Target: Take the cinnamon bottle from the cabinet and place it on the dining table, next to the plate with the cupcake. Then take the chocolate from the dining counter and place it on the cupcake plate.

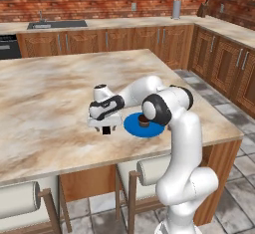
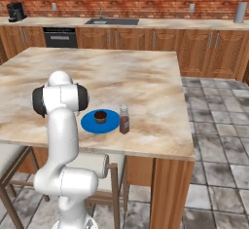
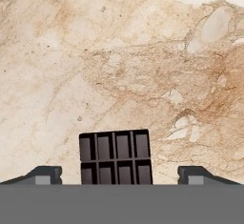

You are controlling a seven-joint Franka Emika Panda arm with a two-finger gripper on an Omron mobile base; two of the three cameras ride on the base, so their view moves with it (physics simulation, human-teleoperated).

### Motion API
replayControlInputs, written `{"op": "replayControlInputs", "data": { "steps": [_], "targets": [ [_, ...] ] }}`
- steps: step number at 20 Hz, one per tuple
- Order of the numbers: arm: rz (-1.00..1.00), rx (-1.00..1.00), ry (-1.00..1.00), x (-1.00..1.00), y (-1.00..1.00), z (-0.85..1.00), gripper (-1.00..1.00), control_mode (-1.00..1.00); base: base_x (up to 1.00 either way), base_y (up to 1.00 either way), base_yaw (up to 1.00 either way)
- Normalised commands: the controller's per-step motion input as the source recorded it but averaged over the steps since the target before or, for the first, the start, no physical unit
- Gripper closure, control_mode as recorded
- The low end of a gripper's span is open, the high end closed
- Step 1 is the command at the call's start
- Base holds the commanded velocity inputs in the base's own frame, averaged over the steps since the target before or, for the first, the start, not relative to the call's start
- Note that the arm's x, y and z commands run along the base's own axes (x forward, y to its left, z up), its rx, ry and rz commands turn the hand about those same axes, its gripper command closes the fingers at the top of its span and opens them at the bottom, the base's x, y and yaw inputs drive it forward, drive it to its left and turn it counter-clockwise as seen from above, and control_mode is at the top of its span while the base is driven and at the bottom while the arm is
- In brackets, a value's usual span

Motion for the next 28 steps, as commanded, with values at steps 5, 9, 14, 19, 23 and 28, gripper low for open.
{"op": "replayControlInputs", "data": {
  "steps": [5, 9, 14, 19, 23, 28],
  "targets": [
    [0.00, 0.00, -0.02, 0.00, -0.01, -0.18, -1.00, -1.00, 0.00, 0.00, 0.00],
    [0.00, 0.00, 0.00, 0.00, -0.22, -0.26, -1.00, -1.00, 0.00, 0.00, 0.00],
    [0.00, 0.01, 0.00, 0.00, -0.35, -0.32, 1.00, -1.00, 0.00, 0.00, 0.00],
    [0.00, 0.03, 0.00, 0.00, -0.43, -0.19, 1.00, -1.00, 0.00, 0.00, 0.00],
    [0.00, 0.05, -0.01, -0.01, -0.52, 0.00, 1.00, -1.00, 0.00, 0.00, 0.00],
    [0.04, 0.01, 0.01, 0.00, -0.26, 0.45, 1.00, -1.00, 0.00, 0.00, 0.00]
  ]
}}
